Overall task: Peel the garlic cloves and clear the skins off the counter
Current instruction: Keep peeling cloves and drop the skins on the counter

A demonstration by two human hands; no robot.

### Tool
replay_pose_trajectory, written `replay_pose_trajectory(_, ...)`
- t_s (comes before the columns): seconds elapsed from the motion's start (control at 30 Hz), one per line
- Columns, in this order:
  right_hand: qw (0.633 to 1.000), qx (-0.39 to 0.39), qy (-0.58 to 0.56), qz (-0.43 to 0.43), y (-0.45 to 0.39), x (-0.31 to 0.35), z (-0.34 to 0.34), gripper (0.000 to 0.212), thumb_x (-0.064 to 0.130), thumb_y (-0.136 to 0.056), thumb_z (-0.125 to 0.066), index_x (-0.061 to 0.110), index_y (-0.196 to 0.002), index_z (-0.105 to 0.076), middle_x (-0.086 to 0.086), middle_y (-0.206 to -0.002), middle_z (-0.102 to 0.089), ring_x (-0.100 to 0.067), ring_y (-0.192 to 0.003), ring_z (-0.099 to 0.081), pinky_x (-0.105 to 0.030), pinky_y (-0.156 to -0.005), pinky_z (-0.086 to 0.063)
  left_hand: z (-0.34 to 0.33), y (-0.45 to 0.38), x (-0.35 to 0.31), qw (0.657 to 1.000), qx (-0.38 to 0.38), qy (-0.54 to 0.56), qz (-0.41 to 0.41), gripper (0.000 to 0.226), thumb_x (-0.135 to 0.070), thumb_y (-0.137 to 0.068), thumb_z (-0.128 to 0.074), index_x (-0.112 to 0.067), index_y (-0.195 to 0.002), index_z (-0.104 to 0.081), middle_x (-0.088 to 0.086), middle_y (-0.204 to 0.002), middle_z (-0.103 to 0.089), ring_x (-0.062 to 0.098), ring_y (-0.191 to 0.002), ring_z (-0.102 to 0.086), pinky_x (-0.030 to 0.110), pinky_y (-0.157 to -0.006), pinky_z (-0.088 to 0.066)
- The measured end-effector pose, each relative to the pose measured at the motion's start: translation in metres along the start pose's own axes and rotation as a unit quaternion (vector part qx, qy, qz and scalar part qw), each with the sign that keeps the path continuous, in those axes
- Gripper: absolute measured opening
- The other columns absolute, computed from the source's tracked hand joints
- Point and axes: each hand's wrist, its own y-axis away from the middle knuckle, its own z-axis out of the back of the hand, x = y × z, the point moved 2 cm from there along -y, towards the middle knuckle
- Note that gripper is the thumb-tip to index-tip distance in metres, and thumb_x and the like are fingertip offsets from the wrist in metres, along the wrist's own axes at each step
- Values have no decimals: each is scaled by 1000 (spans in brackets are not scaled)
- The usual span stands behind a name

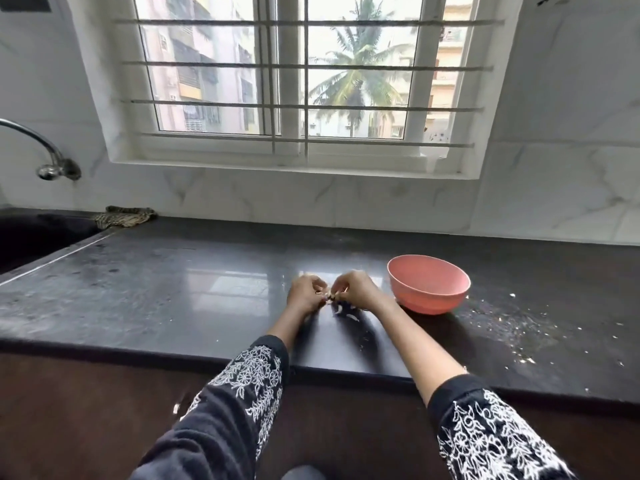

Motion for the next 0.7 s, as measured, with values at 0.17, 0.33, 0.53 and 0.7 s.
replay_pose_trajectory(0.17, 1000, -5, -5, -11, -11, -2, -5, 15, 5, -77, -67, 9, -90, -73, -14, -93, -69, -18, -78, -58, -19, -60, -36, -6, -2, 3, 999, -39, 9, -8, 20, -7, -80, -68, -5, -99, -71, 13, -104, -71, 25, -99, -65, 34, -89, -50)
replay_pose_trajectory(0.33, 1000, -10, 10, -20, -17, -9, -9, 14, 9, -83, -61, 6, -94, -69, -15, -100, -67, -28, -95, -60, -25, -72, -40, -6, 2, 3, 998, -65, 10, -20, 21, -12, -80, -70, -5, -99, -71, 11, -102, -71, 23, -96, -66, 24, -83, -46)
replay_pose_trajectory(0.53, 989, -136, -46, -20, -10, -17, 18, 6, 6, -76, -63, 7, -80, -68, -7, -83, -69, -15, -72, -57, -25, -66, -41, -3, 16, -11, 986, -13, 136, -91, 29, -16, -68, -82, -6, -93, -72, 1, -85, -68, -2, -72, -59, 5, -65, -42)
replay_pose_trajectory(0.7, 988, -129, -78, -17, -3, -14, 30, 7, 4, -78, -65, 8, -83, -68, -7, -75, -65, -9, -56, -52, -21, -52, -40, -12, 17, -10, 984, 107, 44, -135, 16, -29, -59, -85, -25, -71, -74, 0, -80, -72, 12, -83, -64, 30, -79, -49)
